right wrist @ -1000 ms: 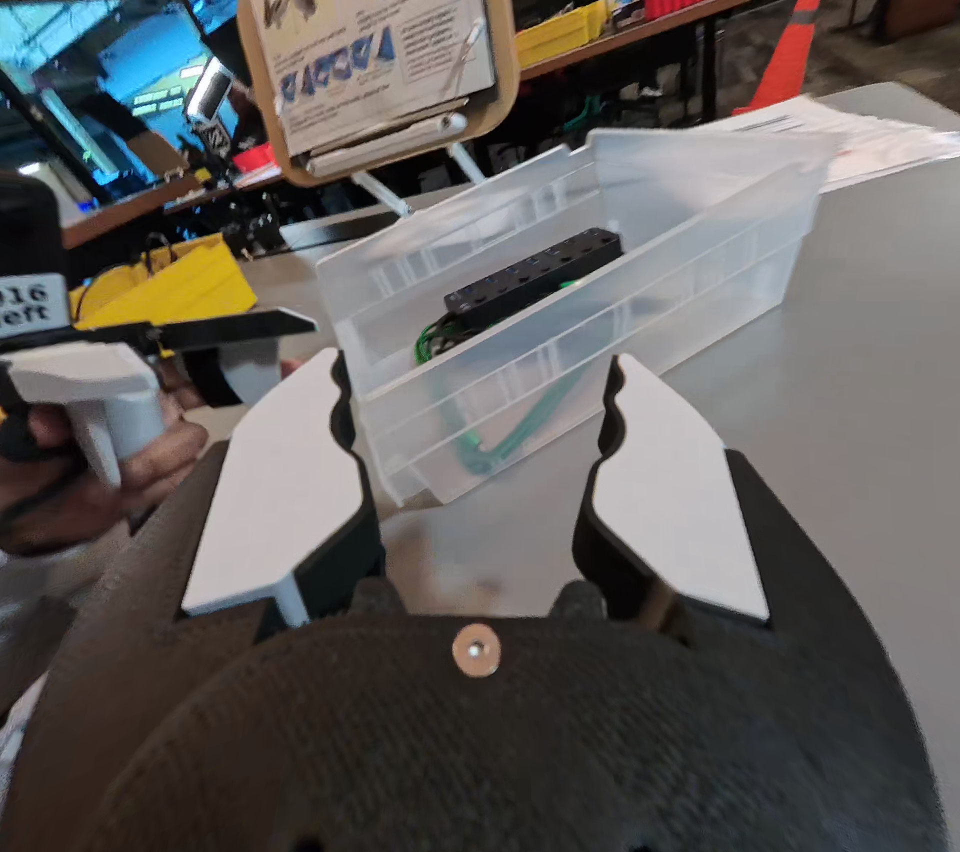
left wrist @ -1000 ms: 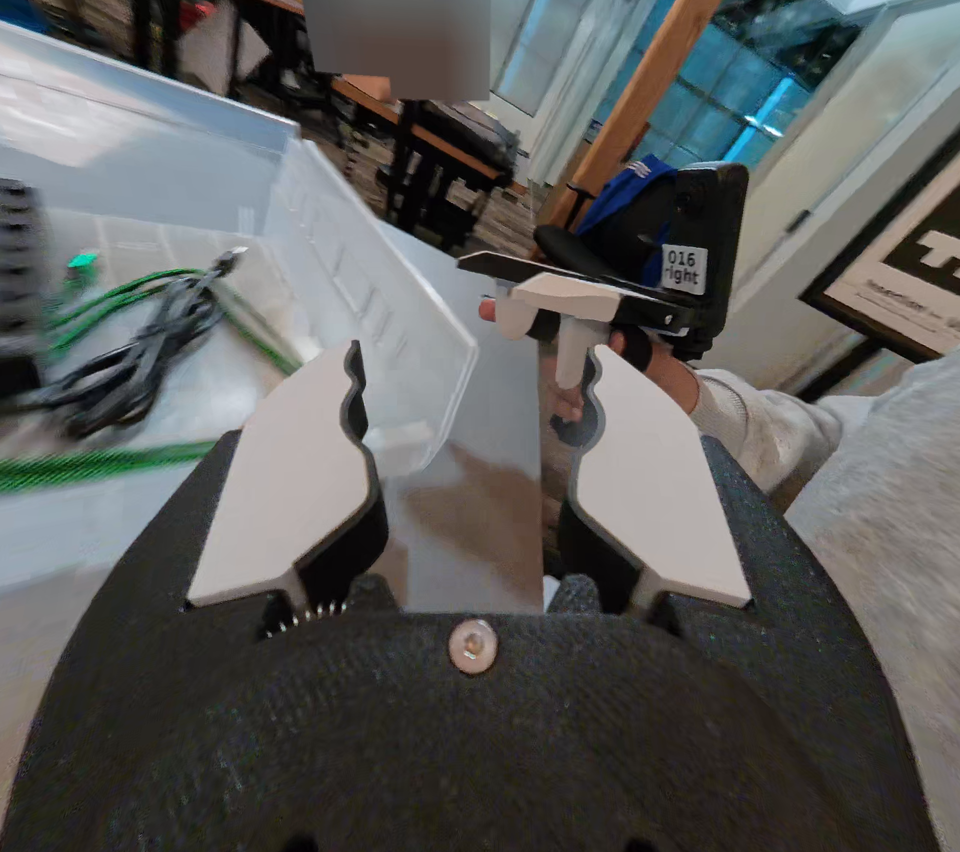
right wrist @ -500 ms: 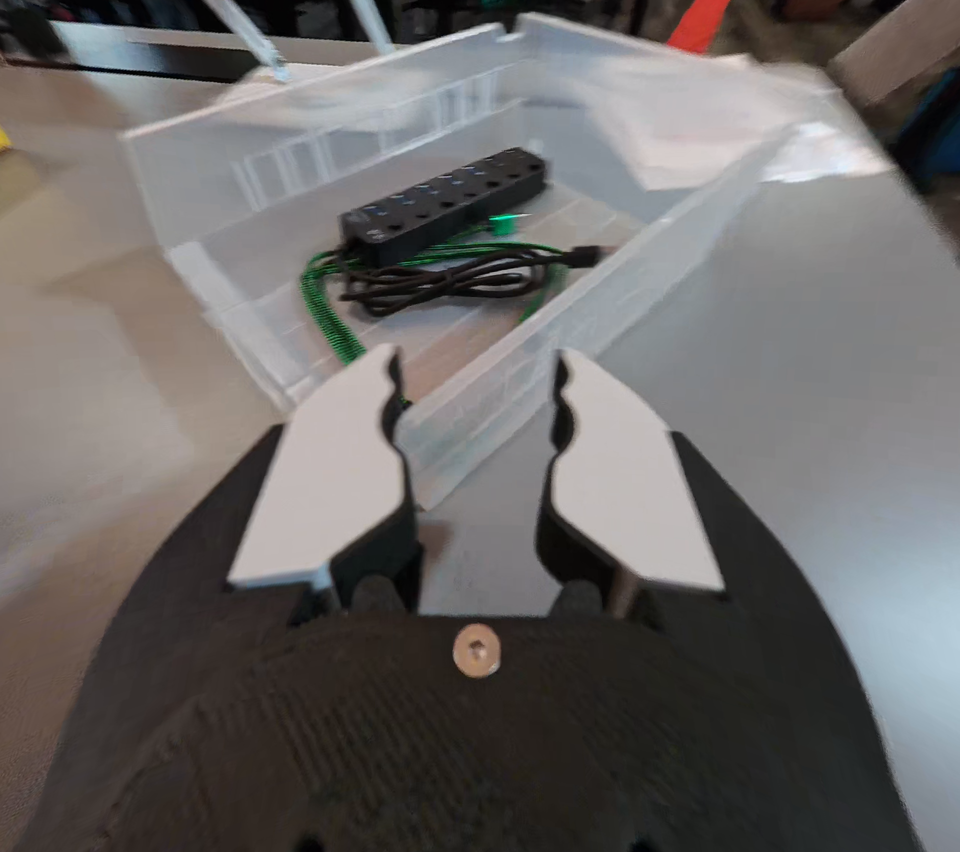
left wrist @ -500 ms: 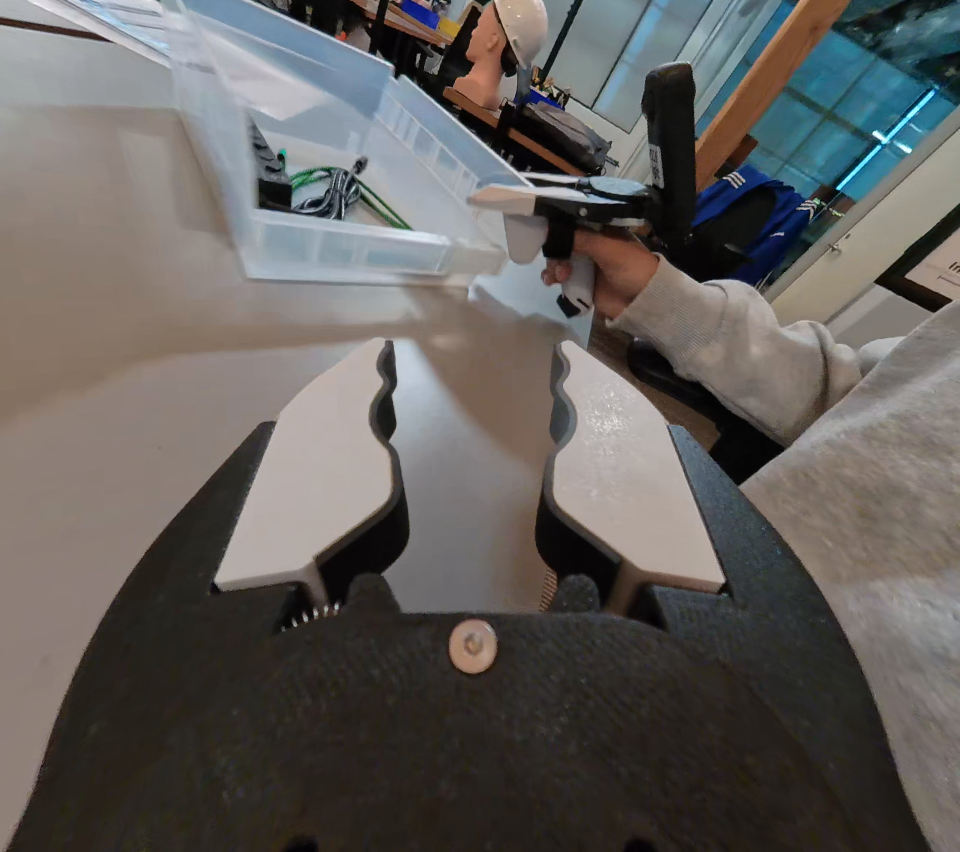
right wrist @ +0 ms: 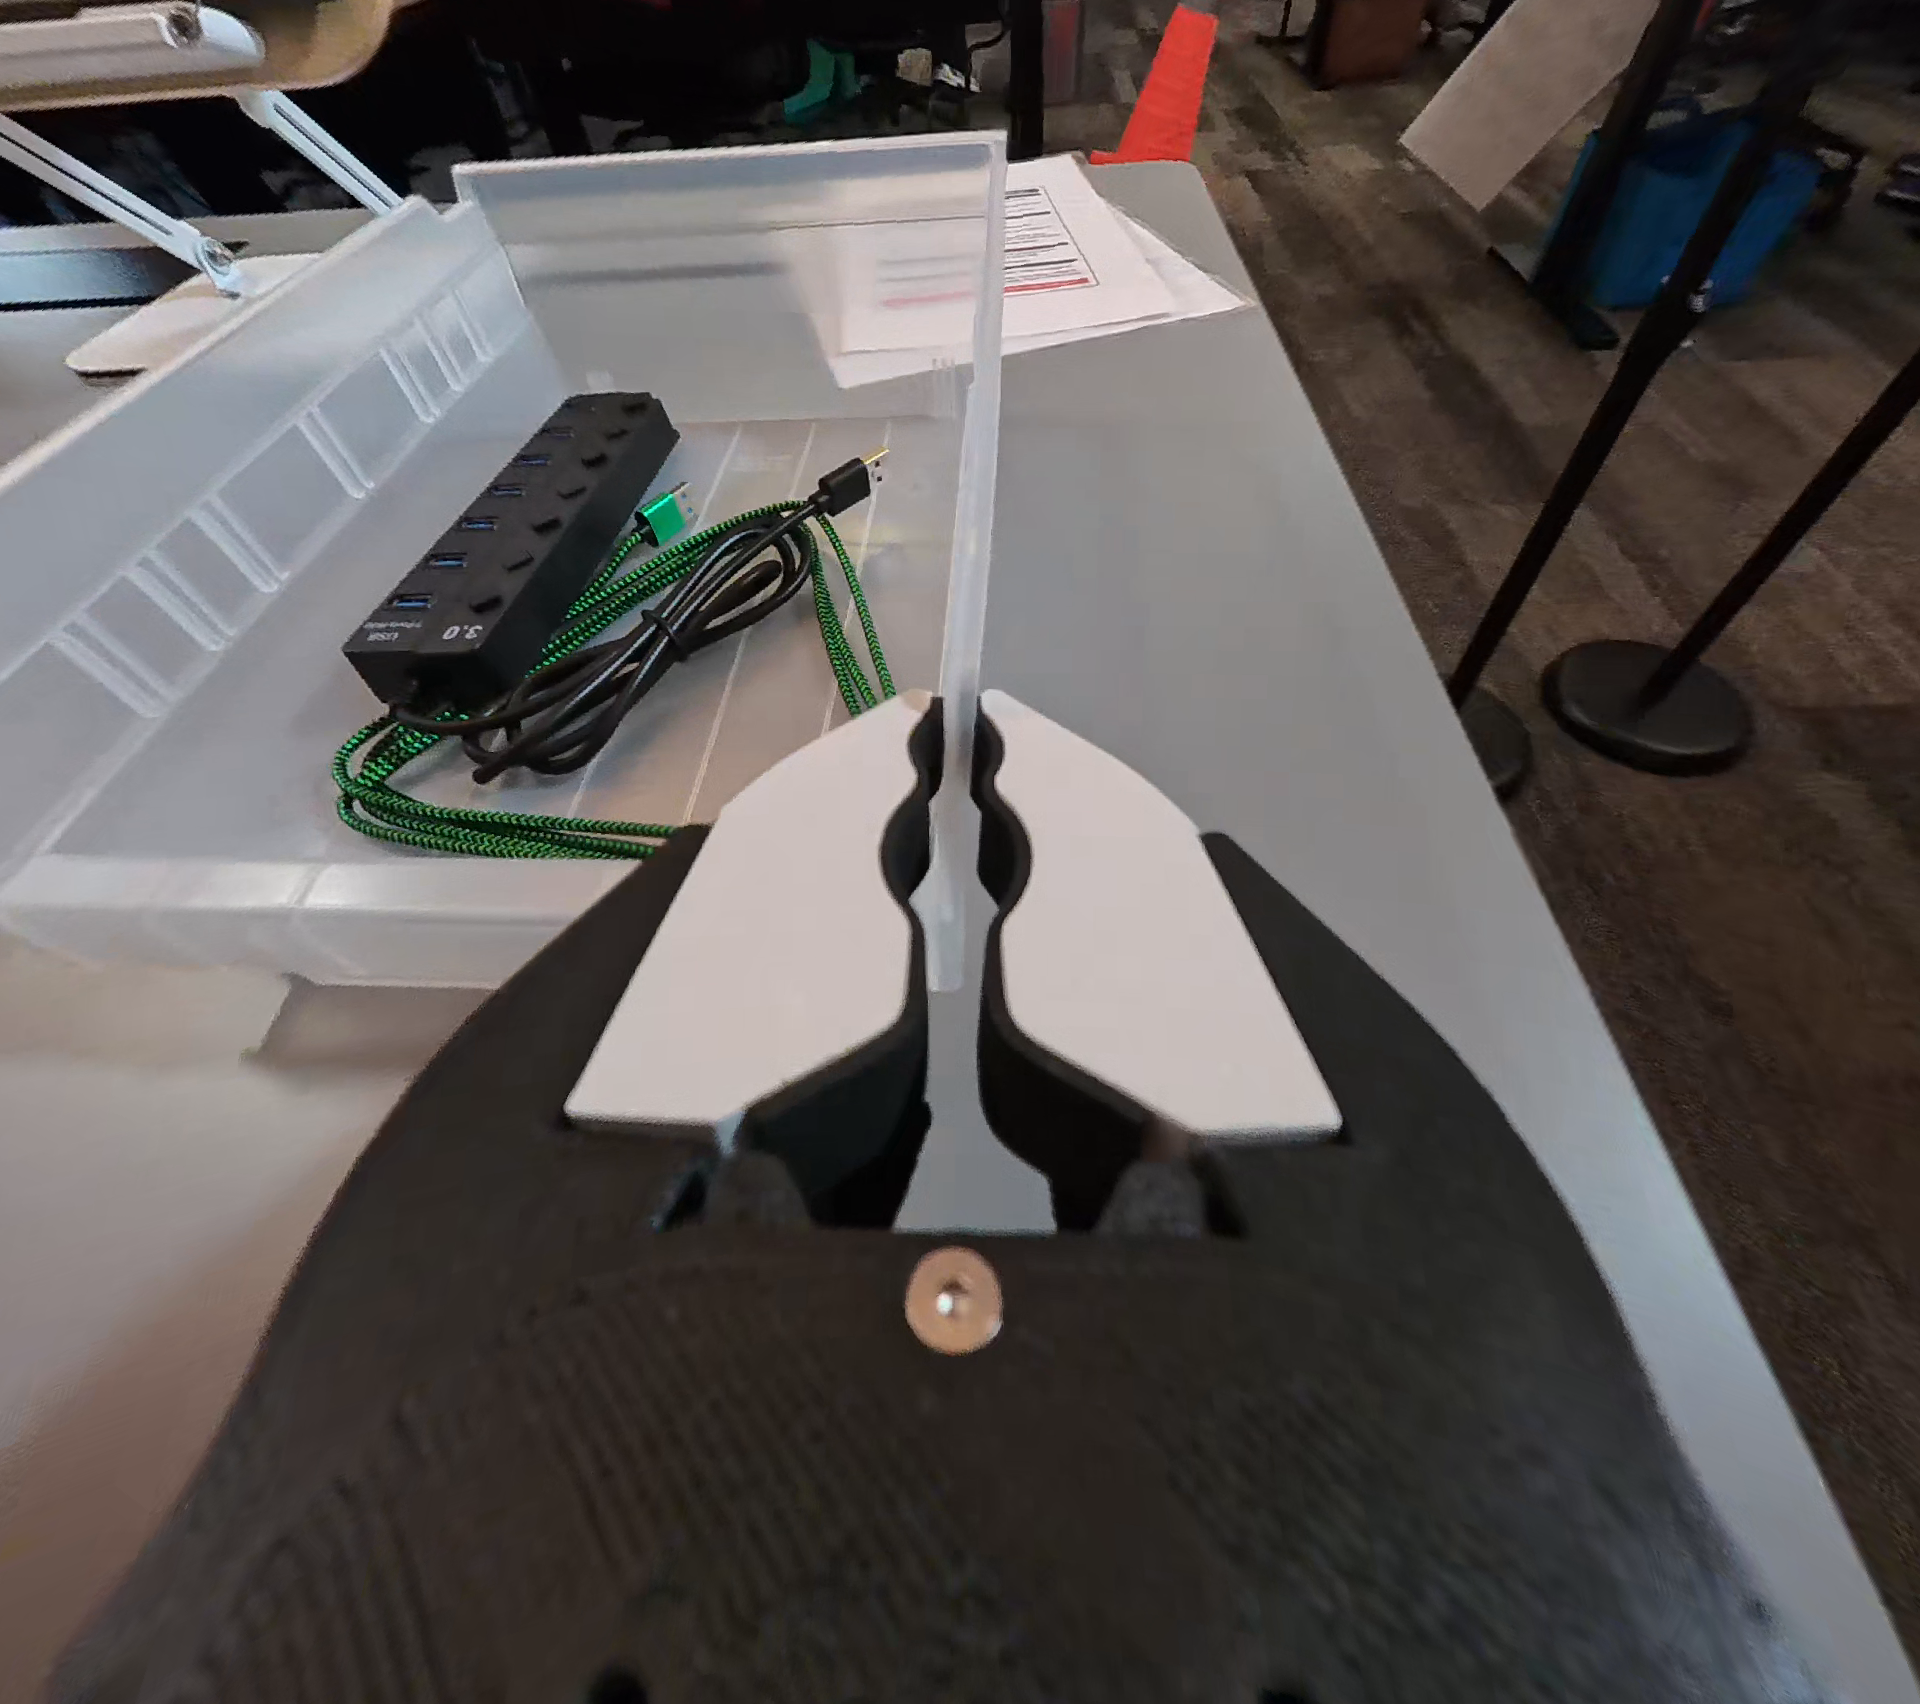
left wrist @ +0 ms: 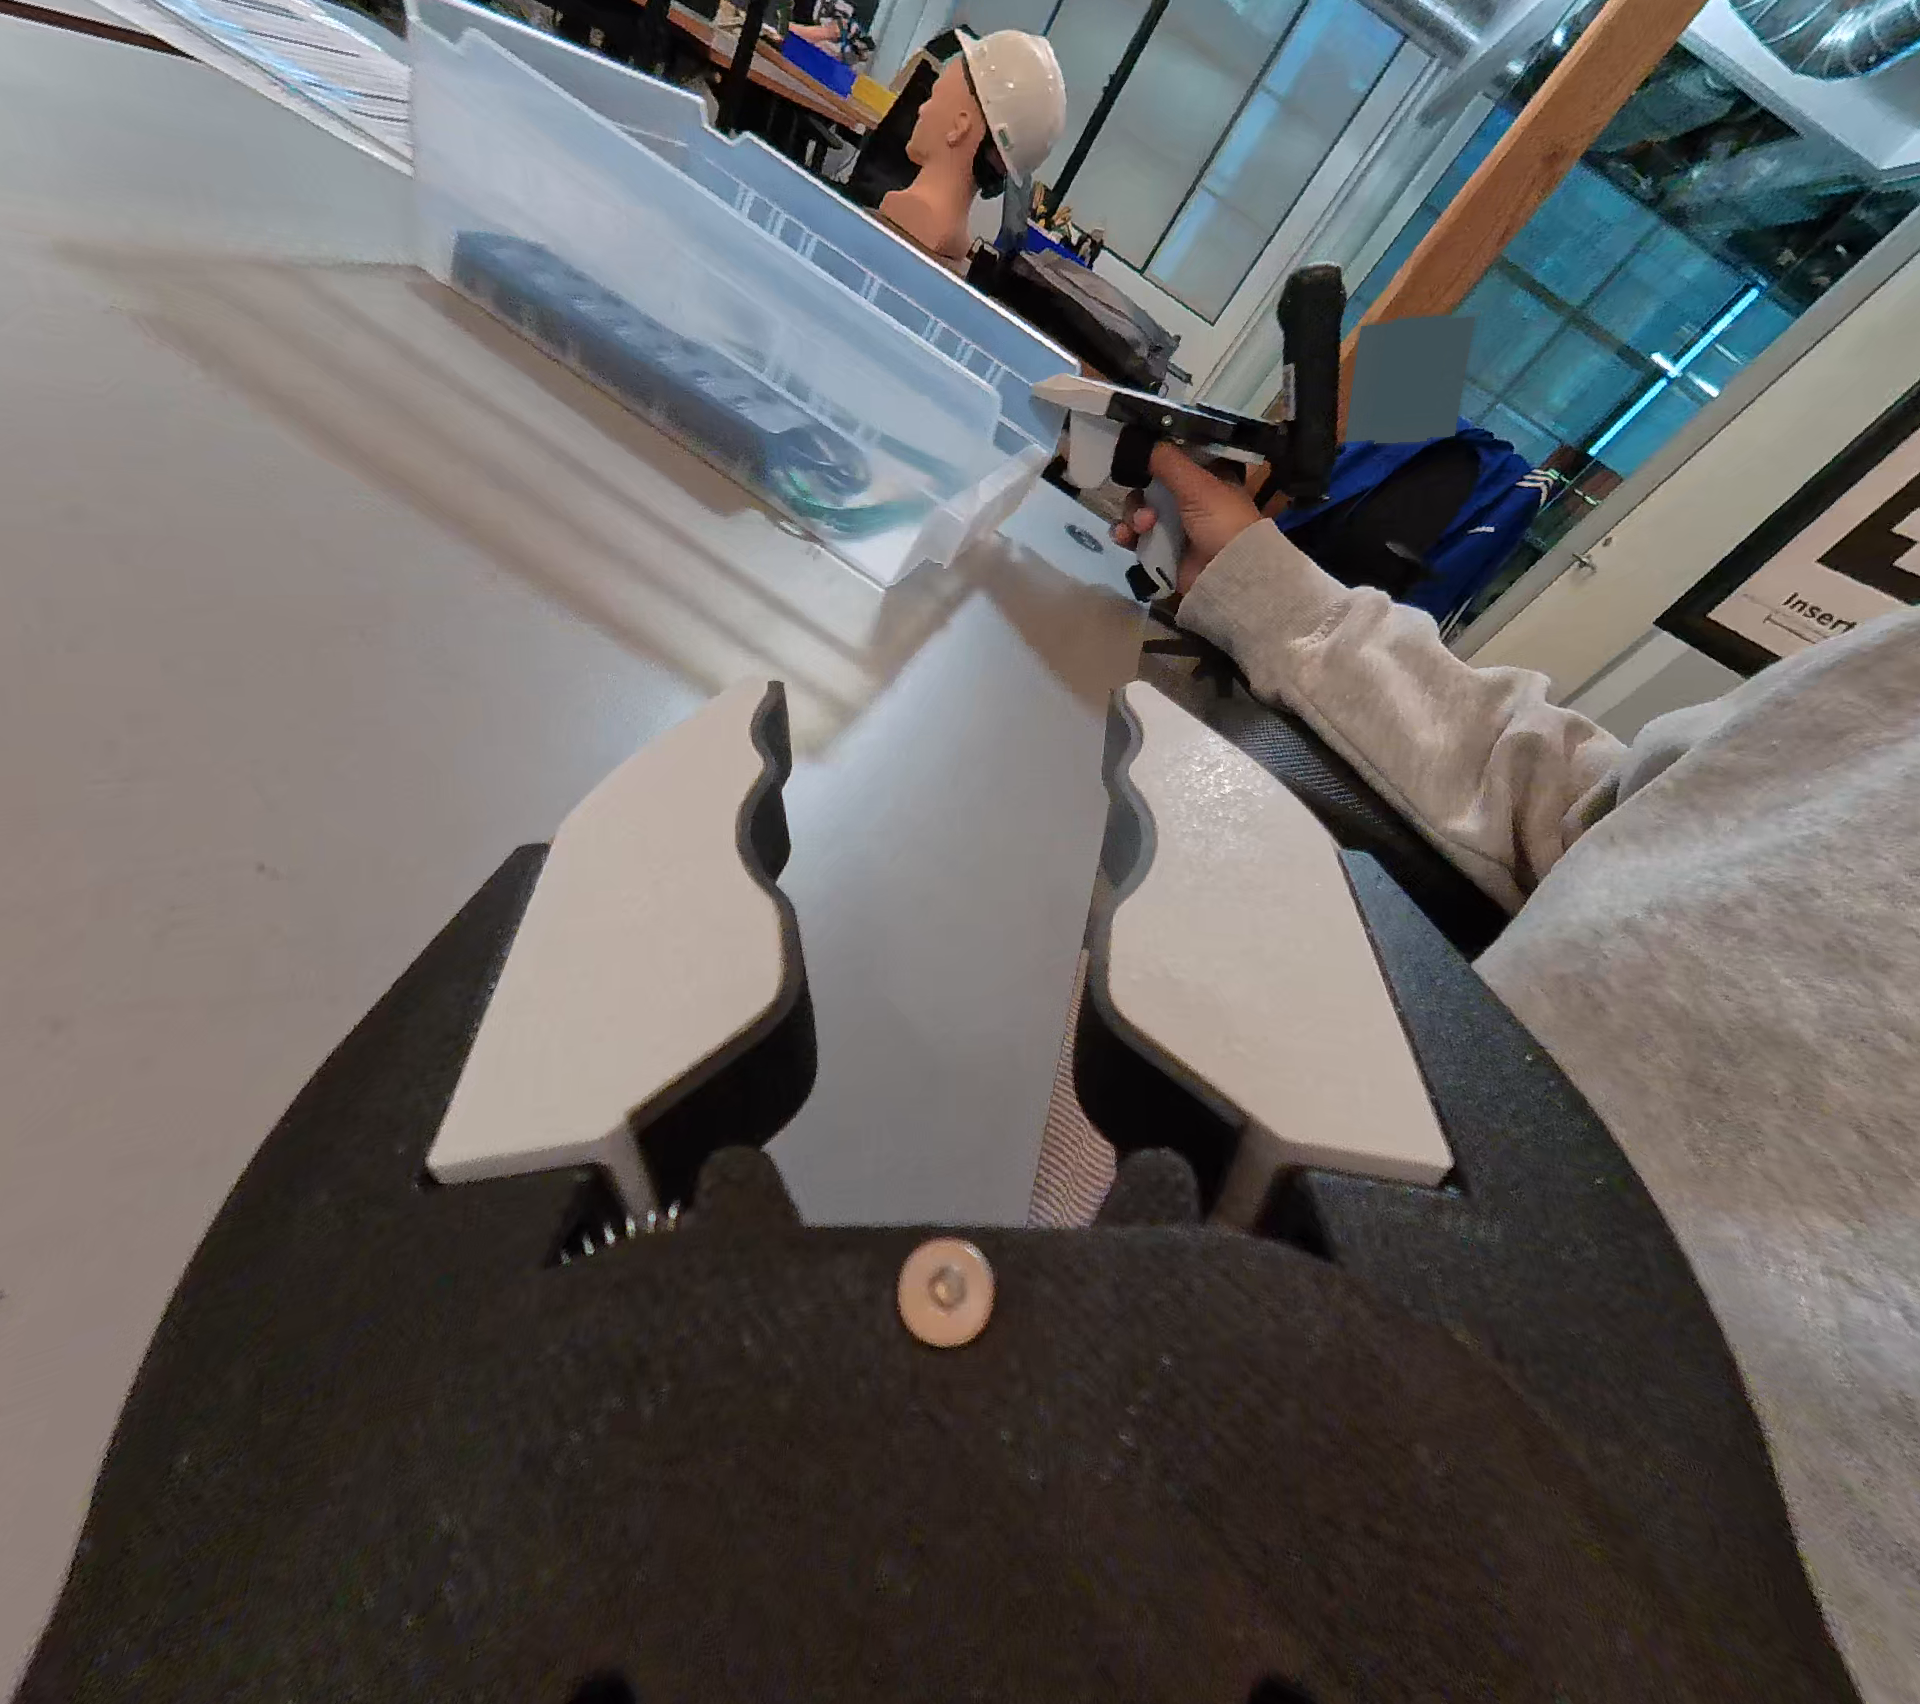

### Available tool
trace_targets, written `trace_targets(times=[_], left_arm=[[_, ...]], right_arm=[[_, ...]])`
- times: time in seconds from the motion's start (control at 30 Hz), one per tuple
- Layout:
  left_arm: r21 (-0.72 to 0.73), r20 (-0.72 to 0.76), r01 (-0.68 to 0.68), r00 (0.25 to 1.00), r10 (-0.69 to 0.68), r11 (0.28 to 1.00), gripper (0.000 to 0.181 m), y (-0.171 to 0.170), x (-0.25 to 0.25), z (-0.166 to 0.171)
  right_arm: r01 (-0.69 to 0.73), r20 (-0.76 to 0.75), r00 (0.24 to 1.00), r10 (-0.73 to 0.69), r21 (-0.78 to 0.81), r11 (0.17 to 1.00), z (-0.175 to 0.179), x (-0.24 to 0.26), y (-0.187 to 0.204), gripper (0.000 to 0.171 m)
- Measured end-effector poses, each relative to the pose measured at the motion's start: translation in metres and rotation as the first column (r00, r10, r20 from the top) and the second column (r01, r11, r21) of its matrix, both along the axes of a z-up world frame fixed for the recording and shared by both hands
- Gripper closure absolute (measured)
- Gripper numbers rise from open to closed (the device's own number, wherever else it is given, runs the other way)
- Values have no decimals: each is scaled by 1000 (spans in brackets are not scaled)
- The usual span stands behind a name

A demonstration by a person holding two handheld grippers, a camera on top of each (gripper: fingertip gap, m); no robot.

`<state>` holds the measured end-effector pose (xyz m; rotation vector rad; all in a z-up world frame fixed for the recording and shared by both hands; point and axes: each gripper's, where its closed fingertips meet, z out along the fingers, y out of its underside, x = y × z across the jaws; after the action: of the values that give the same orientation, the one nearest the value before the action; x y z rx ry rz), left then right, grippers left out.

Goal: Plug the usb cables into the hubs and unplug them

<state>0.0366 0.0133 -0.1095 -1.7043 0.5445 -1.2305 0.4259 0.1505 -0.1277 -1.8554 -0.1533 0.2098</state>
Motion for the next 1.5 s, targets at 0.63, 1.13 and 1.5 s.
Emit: trace_targets(times=[0.63,1.13,1.5], left_arm=[[-4,-11,-18,1000,18,1000,122,3,-4,-3],[-20,-40,-9,999,8,1000,122,4,-2,-11],[257,-158,-287,930,333,923,146,29,-47,12]], right_arm=[[17,-101,995,-17,-2,1000,1,41,-11,167],[152,-45,988,-148,114,982,22,55,-11,156],[-154,-306,879,366,545,824,134,-145,-67,161]])
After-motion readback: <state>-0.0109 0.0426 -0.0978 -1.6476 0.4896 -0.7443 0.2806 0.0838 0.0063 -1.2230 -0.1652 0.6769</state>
